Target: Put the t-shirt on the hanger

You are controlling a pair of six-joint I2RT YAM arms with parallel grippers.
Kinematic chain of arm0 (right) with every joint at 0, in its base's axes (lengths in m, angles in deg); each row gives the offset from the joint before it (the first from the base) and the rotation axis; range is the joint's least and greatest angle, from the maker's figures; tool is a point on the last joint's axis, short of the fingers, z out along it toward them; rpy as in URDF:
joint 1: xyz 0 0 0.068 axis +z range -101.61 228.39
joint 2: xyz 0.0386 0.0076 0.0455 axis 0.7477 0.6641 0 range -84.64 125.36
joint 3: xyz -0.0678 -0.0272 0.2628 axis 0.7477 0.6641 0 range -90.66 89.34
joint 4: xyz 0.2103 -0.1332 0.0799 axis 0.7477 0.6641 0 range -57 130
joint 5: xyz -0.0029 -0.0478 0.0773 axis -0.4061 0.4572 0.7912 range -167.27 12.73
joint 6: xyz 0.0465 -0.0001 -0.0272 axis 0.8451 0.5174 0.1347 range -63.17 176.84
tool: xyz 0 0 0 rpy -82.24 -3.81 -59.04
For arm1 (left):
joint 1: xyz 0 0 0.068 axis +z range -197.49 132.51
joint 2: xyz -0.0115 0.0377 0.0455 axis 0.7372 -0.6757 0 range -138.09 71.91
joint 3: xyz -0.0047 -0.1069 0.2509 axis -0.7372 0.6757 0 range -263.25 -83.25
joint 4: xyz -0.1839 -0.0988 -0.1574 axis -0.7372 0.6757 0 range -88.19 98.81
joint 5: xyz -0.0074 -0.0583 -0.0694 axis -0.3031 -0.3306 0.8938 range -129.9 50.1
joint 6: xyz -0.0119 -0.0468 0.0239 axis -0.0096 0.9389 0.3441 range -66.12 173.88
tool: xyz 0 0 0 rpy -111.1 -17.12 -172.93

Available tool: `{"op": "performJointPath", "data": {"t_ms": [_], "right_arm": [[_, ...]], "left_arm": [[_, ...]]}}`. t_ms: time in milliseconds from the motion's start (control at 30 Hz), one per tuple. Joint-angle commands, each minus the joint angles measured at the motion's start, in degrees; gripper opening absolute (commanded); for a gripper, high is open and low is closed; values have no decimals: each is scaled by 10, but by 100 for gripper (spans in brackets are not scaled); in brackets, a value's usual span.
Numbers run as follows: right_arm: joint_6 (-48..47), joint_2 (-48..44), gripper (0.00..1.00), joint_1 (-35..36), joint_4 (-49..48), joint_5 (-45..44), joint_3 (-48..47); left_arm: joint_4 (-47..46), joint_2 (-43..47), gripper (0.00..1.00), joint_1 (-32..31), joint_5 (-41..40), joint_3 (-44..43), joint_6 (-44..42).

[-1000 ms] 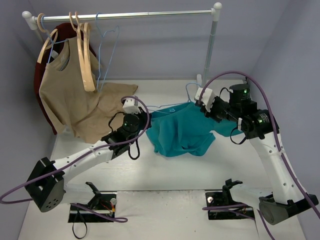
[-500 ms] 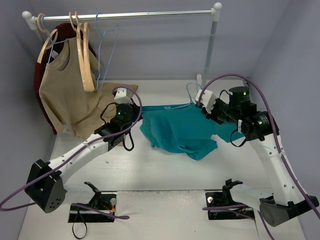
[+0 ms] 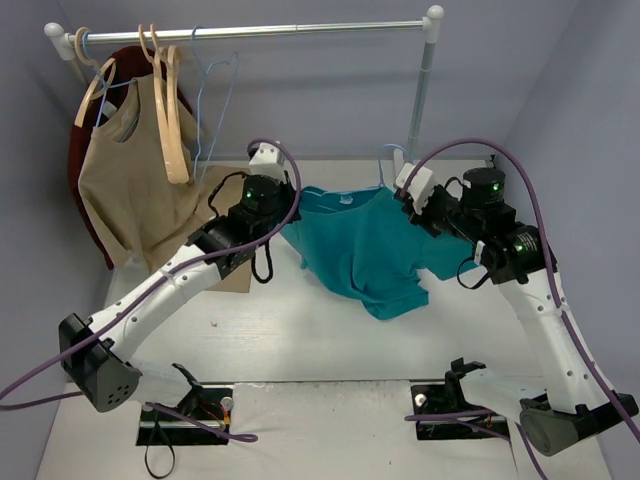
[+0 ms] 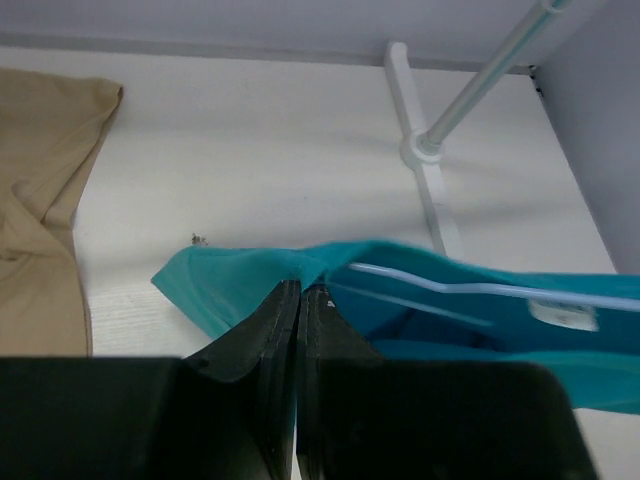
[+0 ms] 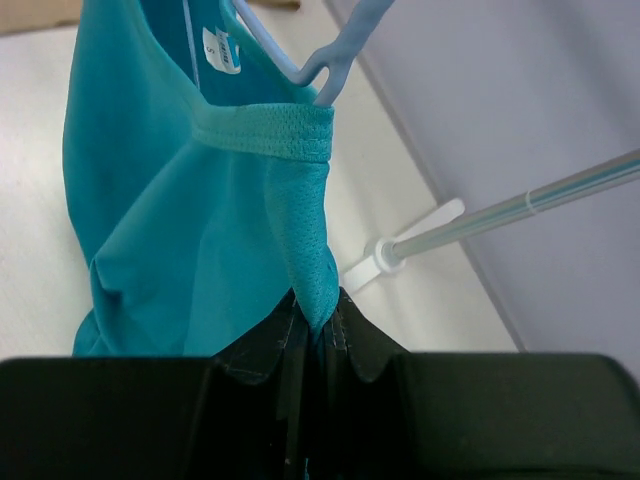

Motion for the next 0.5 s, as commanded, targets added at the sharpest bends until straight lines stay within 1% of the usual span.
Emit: {"op": "performJointPath", "data": {"t_ms": [0, 67, 100, 200, 233, 333, 433, 467], "right_arm": [[40, 7, 0, -5, -124, 29, -19], [49, 18, 0, -4, -146, 55, -29], [52, 23, 0, -2, -151, 61, -39], [60, 35, 0, 2, -175, 70, -46], [63, 36, 0, 4, -192, 70, -46], [71, 41, 0, 4, -223, 78, -54], [64, 56, 0, 4, -228, 94, -88], [57, 65, 0, 4, -225, 96, -98]], "left_arm": [[43, -12, 0, -29, -5, -97, -45], [56, -21, 0, -42, -15, -126, -70], [58, -31, 0, -47, -23, -154, -76], [84, -54, 0, -57, -22, -205, -91], [87, -59, 0, -65, -23, -235, -100], [90, -74, 0, -83, -26, -275, -121], [98, -90, 0, -88, -23, -307, -138], [101, -97, 0, -88, -20, -330, -141]]}}
